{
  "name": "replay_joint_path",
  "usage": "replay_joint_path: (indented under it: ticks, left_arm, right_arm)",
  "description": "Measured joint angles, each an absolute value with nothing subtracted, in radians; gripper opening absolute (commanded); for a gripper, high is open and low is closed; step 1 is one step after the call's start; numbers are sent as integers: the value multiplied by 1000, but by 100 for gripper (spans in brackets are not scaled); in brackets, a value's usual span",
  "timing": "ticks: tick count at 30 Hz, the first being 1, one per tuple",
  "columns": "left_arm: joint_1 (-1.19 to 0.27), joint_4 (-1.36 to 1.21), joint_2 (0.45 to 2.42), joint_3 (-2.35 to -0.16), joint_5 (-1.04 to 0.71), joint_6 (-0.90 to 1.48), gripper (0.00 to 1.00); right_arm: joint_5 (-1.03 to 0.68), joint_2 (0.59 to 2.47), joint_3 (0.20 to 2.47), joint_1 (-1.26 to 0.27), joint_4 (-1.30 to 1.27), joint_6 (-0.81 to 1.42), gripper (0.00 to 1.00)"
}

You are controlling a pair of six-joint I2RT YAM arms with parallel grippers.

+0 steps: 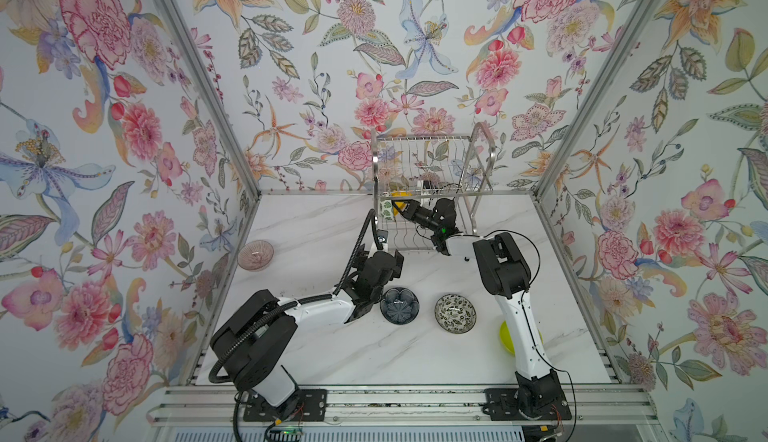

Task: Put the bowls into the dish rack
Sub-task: 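Lower the yellow bowl upright against the leaf bowl with the right gripper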

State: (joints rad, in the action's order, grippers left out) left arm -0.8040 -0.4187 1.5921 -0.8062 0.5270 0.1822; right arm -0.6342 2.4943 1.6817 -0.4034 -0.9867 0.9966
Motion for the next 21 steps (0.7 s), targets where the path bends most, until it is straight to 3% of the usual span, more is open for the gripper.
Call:
replay_joint_path:
  ticks: [8,21]
  left_arm:
    - [-803,-419,1592,-806,527,182,99]
    - [-803,-419,1592,-808,527,182,99]
  right_arm:
    - [-648,2490,1681,-401,-953,979,21]
    - [-651,2480,1681,-402,-906,957,24]
